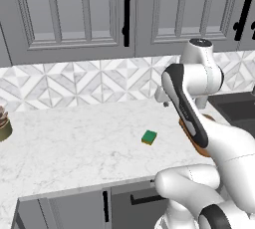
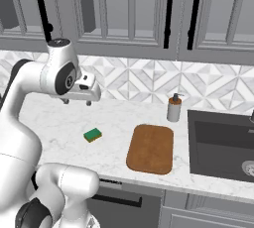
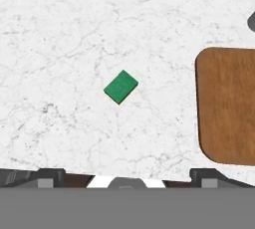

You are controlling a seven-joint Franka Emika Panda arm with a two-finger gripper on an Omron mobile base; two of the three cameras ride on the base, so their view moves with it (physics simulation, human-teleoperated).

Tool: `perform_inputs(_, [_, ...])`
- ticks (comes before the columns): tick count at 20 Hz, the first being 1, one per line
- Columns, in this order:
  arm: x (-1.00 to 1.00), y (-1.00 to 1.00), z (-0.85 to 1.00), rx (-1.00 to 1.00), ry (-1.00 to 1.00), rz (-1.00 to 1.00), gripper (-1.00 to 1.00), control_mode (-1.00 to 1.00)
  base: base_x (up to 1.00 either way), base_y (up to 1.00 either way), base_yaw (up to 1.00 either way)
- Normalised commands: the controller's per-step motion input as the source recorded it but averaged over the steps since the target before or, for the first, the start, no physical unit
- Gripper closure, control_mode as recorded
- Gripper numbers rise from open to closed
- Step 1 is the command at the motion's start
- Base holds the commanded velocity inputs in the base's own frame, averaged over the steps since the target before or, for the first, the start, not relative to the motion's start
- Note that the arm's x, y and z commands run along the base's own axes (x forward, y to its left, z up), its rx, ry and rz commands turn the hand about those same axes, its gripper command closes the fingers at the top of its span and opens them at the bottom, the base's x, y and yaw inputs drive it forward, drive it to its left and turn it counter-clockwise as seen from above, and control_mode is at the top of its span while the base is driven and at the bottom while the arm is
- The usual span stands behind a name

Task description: Pick up the sponge from the counter and clean the cutting board by briefly scrubbing or pressing down on the cutting board. Once finished, release the sponge.

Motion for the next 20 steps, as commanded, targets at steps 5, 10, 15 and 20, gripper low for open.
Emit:
perform_inputs(5, [0.14, 0.04, -0.66, -0.02, -0.03, -0.03, -1.0, -1.0, 0.0, 0.0, 0.0])
perform_inputs(10, [0.06, 0.0, -0.45, 0.0, 0.0, -0.03, -1.0, -1.0, 0.0, 0.0, 0.0])
perform_inputs(15, [0.32, 0.07, -0.33, 0.0, -0.01, -0.14, -1.0, -1.0, 0.0, 0.0, 0.0])
perform_inputs(20, [0.48, 0.28, -0.33, 0.01, 0.0, -0.16, -1.0, -1.0, 0.0, 0.0, 0.0])
